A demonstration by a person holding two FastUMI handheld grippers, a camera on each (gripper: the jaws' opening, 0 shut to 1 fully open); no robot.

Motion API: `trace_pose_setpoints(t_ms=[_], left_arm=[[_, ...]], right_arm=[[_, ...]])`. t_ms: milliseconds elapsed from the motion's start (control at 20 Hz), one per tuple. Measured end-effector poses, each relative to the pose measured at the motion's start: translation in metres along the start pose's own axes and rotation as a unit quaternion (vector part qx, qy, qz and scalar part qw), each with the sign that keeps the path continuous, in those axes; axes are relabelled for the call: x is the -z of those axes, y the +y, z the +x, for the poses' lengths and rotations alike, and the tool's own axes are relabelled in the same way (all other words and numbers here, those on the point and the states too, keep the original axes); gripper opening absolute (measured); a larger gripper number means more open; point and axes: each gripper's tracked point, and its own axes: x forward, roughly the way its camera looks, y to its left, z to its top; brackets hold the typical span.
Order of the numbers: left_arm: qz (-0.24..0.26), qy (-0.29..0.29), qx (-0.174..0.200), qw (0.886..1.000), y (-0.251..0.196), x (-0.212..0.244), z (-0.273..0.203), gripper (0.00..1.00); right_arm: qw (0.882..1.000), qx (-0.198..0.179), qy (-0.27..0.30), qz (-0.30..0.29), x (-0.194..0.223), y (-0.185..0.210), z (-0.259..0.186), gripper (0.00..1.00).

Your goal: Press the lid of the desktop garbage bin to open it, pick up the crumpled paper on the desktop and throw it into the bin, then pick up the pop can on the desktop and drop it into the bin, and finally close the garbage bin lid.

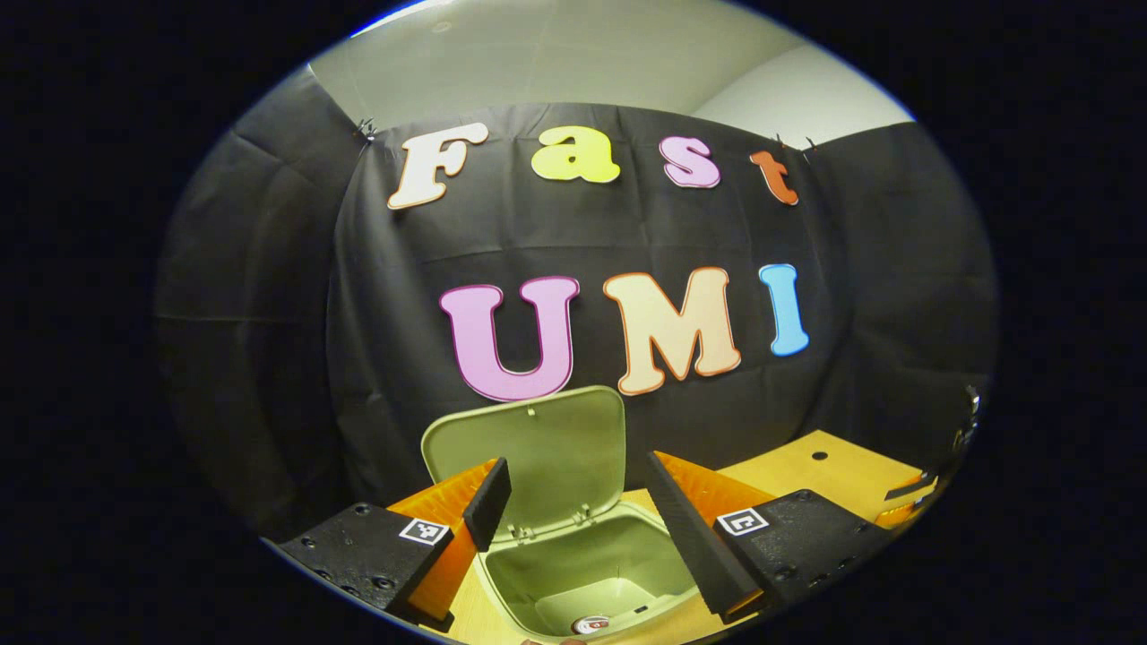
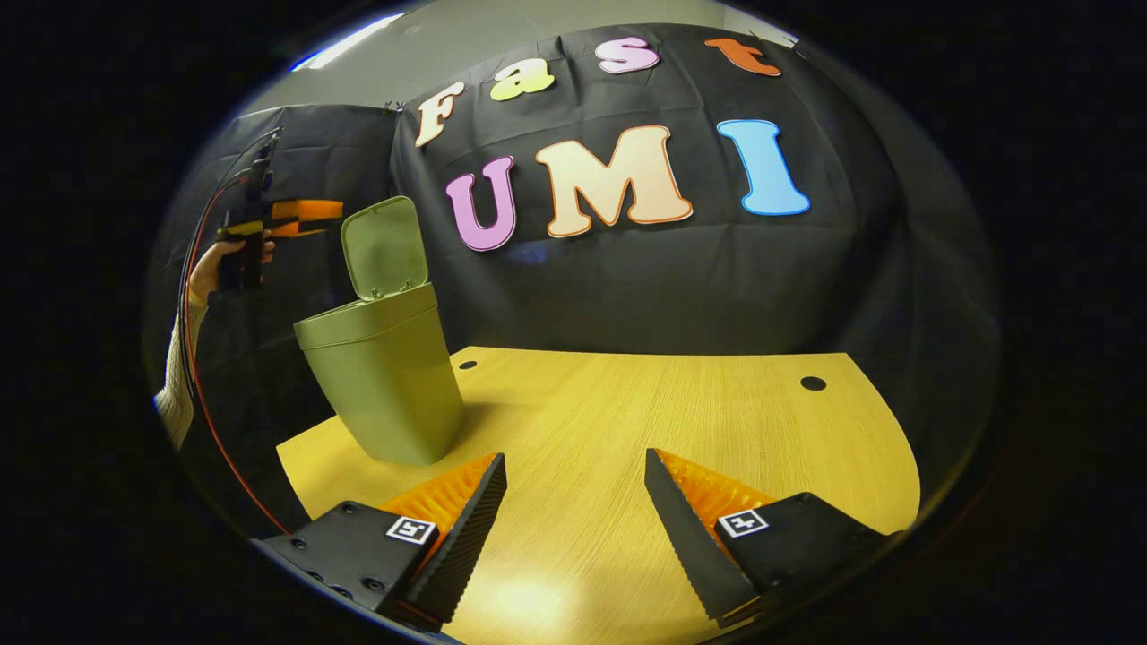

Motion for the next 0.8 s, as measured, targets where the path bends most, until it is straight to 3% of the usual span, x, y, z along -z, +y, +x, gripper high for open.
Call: trace_pose_setpoints(t_ms=[300,350,400,450,500,550,650,700,750,800], left_arm=[[-0.015,0.002,-0.027,1.0,0.021,-0.037,0.032,0.99],[-0.013,0.011,-0.041,0.999,0.029,-0.034,0.039,0.85],[-0.013,0.017,-0.047,0.999,0.032,-0.031,0.046,0.99],[-0.016,0.022,-0.049,0.998,0.033,-0.028,0.051,0.86],[-0.018,0.031,-0.049,0.998,0.033,-0.019,0.057,0.99],[-0.019,0.039,-0.048,0.998,0.032,-0.014,0.062,0.92],[-0.02,0.048,-0.055,0.997,0.034,-0.007,0.073,0.93],[-0.019,0.049,-0.058,0.997,0.034,-0.005,0.075,1.0],[-0.022,0.047,-0.057,0.997,0.032,-0.005,0.077,0.94],[-0.025,0.045,-0.054,0.997,0.027,-0.006,0.079,0.95]], right_arm=[[1.0,0.0,0.008,-0.003,0.007,0.0,0.0,0.98],[1.0,0.001,0.01,-0.001,0.009,0.0,0.0,0.98],[1.0,0.001,0.009,0.001,0.008,0.0,-0.001,0.98],[1.0,0.0,0.007,0.002,0.009,0.0,-0.002,0.95],[1.0,0.001,0.007,0.002,0.008,-0.002,-0.004,0.98],[1.0,0.005,0.007,0.001,0.01,-0.004,-0.004,0.98],[1.0,0.01,0.008,0.001,0.011,-0.009,-0.005,0.98],[1.0,0.011,0.008,0.001,0.011,-0.009,-0.005,0.98],[1.0,0.012,0.008,0.002,0.012,-0.01,-0.005,0.98],[1.0,0.012,0.009,0.003,0.014,-0.011,-0.005,0.98]])
